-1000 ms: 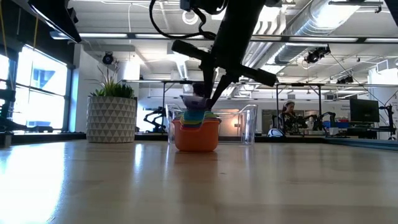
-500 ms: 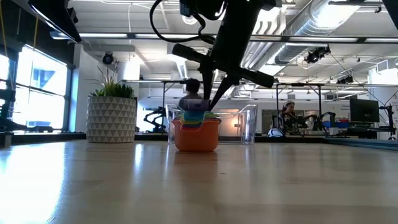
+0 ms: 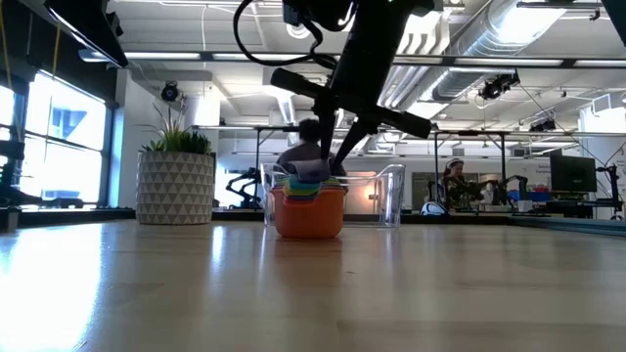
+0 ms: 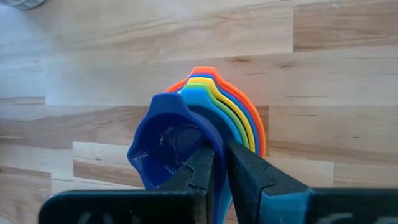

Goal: Nest measuring cups in basket
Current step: Stack the blue measuring cup on top of the blue measuring cup, then put the stacked measuring cups into the transparent bin

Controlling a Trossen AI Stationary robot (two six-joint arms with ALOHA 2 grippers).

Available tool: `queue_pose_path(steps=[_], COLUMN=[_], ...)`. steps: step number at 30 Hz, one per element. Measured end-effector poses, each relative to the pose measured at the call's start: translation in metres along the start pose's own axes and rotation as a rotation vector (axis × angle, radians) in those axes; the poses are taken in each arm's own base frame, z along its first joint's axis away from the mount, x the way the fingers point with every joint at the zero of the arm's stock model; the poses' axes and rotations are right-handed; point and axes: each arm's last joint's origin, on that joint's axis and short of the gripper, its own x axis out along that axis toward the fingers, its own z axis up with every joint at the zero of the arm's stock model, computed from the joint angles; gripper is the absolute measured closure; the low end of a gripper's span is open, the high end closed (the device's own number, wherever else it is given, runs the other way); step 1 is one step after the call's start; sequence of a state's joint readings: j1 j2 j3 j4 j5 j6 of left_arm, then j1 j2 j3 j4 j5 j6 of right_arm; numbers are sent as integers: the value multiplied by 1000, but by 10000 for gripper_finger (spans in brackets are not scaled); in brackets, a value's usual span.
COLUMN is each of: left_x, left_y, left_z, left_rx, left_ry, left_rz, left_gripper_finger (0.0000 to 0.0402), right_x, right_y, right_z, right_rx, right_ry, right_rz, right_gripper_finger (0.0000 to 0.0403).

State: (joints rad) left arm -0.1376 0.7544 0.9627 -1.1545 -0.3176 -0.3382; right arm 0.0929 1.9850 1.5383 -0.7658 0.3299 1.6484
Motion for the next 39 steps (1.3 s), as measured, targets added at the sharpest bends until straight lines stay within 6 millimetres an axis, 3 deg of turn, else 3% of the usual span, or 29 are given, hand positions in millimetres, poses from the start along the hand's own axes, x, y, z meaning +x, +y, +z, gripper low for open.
queue_pose_path(steps=[12,25,34,39], left_x=[0,0,0,0], left_y=[0,0,0,0], left_z=[0,0,0,0], left_rx=[-1,-2,-4,-18], left_ry=[0,0,0,1], left_rz=[0,-1,-1,-1], left_gripper_finger=[332,332,332,332], right_x=[0,0,-18,-33], right_y=[2,2,2,14], right_z=[0,0,6,4], right_rx=[-4,1,-1,-18], right_ry=[12,10,6,11], right_rz=[21,21,44,191], right_gripper_finger=[367,299,295,295])
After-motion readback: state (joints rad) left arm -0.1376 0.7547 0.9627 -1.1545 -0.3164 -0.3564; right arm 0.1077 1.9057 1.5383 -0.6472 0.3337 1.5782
